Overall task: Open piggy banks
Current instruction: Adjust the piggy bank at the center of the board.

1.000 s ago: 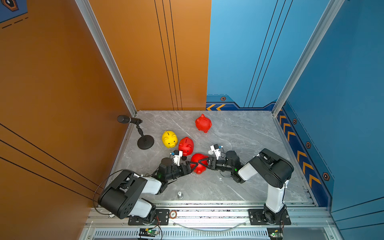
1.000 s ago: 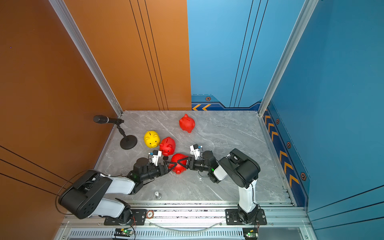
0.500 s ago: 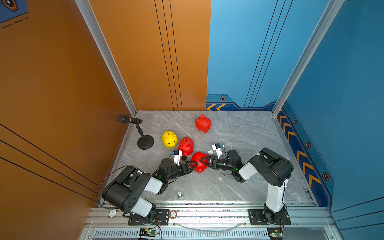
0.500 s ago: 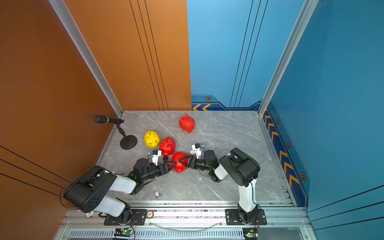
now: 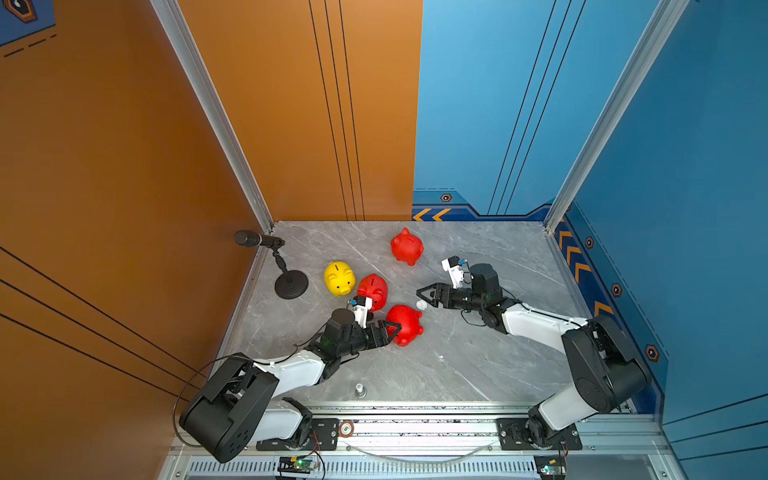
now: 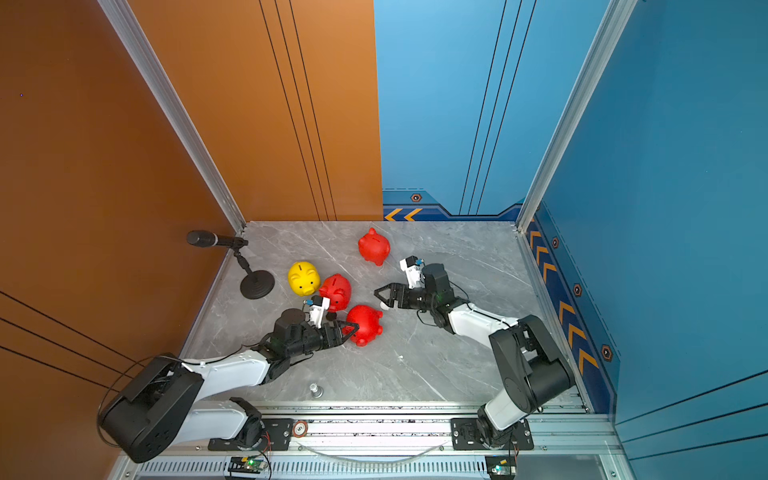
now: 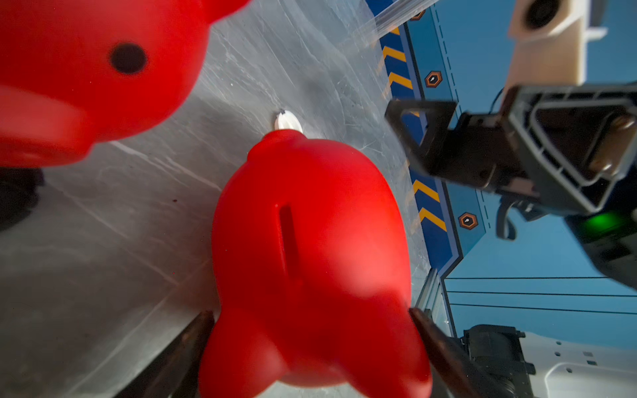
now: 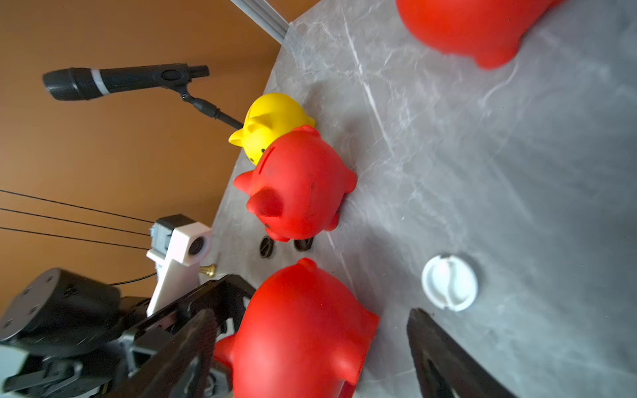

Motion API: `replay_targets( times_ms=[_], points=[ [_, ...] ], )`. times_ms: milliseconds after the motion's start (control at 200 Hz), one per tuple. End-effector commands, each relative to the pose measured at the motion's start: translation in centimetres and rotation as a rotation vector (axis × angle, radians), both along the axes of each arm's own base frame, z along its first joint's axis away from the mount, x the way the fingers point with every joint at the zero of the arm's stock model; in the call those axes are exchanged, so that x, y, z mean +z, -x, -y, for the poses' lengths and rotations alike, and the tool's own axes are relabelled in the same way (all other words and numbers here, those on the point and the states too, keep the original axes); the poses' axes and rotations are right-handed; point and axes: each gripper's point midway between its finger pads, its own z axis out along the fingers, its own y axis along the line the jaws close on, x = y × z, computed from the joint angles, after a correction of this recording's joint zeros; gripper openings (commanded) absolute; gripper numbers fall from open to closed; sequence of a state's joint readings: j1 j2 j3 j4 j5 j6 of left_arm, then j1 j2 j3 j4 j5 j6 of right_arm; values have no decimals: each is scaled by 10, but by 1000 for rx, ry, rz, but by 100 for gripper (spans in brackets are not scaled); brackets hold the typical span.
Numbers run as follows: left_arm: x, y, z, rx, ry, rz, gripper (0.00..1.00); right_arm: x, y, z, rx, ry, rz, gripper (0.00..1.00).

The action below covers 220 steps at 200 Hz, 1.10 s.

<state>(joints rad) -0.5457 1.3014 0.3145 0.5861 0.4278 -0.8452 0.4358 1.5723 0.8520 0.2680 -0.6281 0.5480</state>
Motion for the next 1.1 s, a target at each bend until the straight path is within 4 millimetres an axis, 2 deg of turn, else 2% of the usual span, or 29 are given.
replay_targets(
  times_ms=[0, 30, 140, 265, 320, 431, 446, 461, 496, 541, 646, 796, 906, 1096],
  points=[
    [-5, 9, 2, -27, -102, -20, 45, -23, -3, 20, 30, 263, -11, 94],
    [-6, 12, 2, -32, -133, -23, 45, -20, -12, 20, 25, 295, 6, 100],
    [-4, 21, -3, -47, -289, -13, 44, -18, -46, 17, 23, 386, 42, 100],
    [7, 29, -13, -61, -428, 14, 42, -14, -86, 10, 14, 482, 80, 100],
    [15, 31, -15, -61, -444, 39, 41, -14, -104, 7, 1, 528, 103, 100],
    [19, 40, -25, -65, -490, 38, 39, -14, -137, -2, -19, 602, 152, 99],
    [20, 41, -26, -65, -490, 42, 39, -9, -141, -4, -27, 603, 166, 100],
    [22, 41, -26, -64, -491, 45, 39, -18, -146, -6, -27, 615, 156, 100],
    [23, 43, -29, -63, -496, 50, 38, -23, -153, -9, -25, 622, 160, 100],
    [25, 45, -31, -63, -496, 56, 38, -15, -167, -16, -40, 616, 198, 100],
    [28, 49, -36, -53, -489, 70, 38, -16, -185, -33, -32, 616, 271, 100],
    [30, 52, -42, -37, -485, 77, 38, -7, -204, -57, -30, 622, 434, 100],
    [33, 53, -44, -25, -470, 86, 38, -9, -218, -65, -55, 687, 502, 100],
    [35, 54, -48, -12, -466, 92, 38, -22, -242, -65, -140, 799, 490, 100]
  ],
)
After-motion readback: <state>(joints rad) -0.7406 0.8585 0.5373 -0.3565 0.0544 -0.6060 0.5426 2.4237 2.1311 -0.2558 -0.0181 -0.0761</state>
